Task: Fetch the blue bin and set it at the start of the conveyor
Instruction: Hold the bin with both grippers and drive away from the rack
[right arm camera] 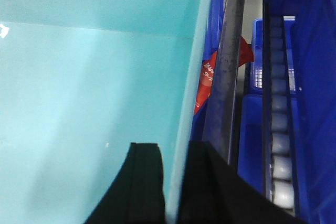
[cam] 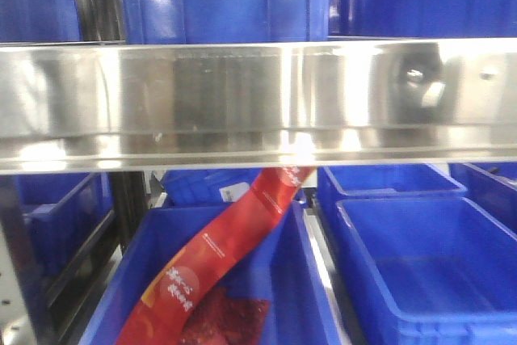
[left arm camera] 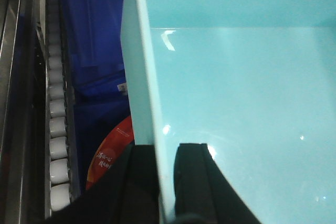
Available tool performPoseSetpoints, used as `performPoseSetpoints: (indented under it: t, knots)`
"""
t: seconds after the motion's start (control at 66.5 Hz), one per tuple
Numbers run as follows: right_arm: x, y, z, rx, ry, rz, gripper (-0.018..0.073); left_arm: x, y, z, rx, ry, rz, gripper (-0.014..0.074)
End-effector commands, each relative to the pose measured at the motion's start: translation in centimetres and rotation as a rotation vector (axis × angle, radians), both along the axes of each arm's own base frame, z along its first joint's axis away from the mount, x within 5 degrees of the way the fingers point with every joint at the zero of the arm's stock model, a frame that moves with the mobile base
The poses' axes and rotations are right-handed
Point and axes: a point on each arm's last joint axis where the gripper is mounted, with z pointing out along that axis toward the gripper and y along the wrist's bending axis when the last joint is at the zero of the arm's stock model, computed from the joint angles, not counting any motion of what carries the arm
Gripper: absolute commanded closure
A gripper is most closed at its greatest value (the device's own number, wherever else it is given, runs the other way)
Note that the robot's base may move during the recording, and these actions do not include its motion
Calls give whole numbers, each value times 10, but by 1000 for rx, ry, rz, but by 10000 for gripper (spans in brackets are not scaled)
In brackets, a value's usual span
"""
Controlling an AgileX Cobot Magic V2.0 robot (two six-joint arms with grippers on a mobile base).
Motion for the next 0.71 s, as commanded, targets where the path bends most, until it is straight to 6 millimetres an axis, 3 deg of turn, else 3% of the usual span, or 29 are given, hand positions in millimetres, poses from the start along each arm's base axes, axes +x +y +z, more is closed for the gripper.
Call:
performPoseSetpoints:
  t: [0.0,0.692]
  knots:
    - [1,-3,6,-27,-59,-6,712,-1,1,12,-14,-100,-1,708]
    - [1,-3,6,-26,-62,-6,712,0,1,14,-19,-118,-1,708]
